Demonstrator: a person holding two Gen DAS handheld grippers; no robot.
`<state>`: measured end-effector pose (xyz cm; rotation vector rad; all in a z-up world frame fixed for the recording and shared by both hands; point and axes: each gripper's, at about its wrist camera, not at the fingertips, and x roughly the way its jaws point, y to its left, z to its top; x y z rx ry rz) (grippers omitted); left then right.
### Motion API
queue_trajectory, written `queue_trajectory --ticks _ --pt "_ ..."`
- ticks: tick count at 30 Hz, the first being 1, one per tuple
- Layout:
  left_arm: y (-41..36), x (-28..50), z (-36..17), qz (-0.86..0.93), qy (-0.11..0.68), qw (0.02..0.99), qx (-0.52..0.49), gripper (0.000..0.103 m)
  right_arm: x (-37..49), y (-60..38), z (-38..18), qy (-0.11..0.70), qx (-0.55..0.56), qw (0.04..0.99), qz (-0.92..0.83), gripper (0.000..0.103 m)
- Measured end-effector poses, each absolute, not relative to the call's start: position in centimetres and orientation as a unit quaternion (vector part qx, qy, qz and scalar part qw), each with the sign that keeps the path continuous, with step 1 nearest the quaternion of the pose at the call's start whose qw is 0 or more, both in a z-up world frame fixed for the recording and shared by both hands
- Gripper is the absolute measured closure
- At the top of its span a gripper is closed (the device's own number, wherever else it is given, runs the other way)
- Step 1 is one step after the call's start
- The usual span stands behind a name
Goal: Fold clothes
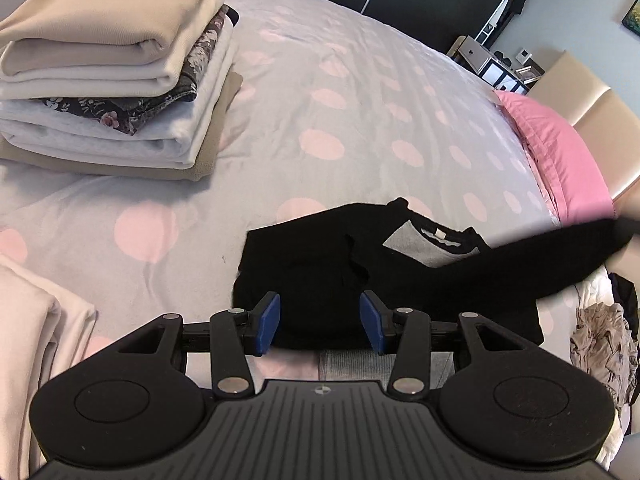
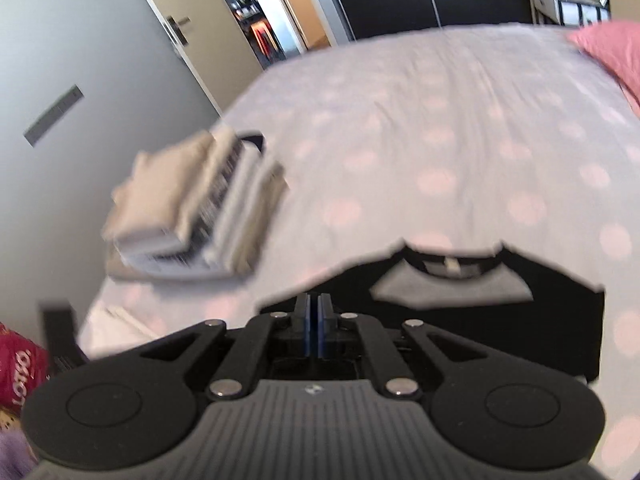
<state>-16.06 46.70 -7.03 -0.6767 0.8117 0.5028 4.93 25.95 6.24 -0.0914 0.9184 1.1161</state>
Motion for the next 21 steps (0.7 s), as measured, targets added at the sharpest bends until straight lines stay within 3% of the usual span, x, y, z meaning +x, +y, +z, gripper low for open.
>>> queue_trajectory --ticks 9,21 --pt "46.7 -16.0 -7.8 0.232 0.395 0.831 -0.315 0.061 7.3 27.4 13.6 0.370 -0.050 0.793 0.482 0.099" --pt "46.0 -15.1 -9.3 0.227 0.426 0.822 -0.301 0.061 17.5 19.1 5.7 0.431 -0.027 0.833 0.346 0.099"
